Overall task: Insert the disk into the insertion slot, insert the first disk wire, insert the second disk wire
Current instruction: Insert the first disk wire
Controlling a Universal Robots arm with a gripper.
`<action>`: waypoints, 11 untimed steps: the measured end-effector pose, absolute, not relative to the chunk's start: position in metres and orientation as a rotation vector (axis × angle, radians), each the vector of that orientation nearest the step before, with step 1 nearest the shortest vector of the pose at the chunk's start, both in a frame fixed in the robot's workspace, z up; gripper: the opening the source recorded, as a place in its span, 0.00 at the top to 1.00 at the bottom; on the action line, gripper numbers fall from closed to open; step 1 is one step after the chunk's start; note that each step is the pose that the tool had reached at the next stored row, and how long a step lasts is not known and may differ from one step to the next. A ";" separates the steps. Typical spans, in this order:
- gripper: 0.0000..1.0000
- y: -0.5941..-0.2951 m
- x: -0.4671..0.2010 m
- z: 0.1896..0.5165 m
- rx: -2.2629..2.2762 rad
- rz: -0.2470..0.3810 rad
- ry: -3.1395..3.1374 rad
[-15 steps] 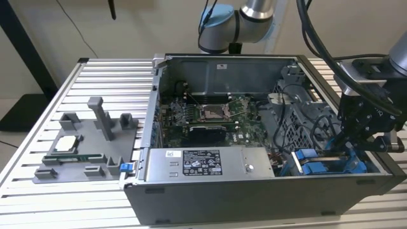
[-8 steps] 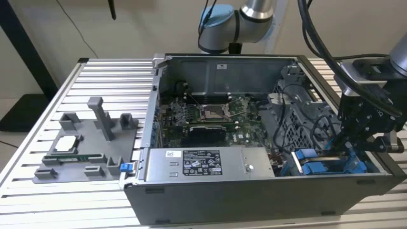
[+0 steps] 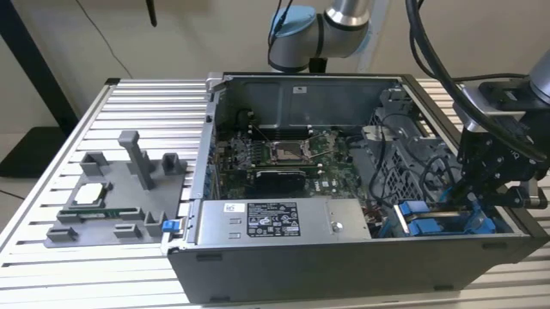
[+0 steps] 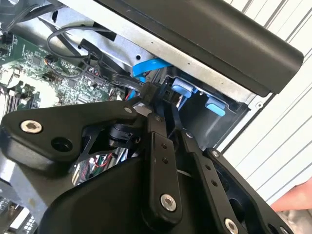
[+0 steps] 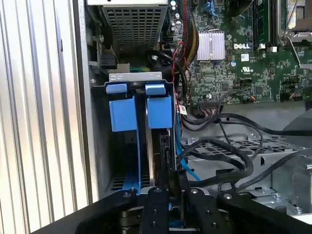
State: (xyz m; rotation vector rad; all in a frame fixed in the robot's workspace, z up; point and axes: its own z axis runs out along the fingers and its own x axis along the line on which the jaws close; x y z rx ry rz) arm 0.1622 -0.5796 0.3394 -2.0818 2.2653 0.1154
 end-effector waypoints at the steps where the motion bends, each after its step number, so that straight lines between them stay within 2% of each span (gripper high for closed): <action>1: 1.00 -0.580 0.162 0.339 -2.082 0.115 2.265; 11: 1.00 -0.580 0.162 0.329 -2.073 0.116 2.273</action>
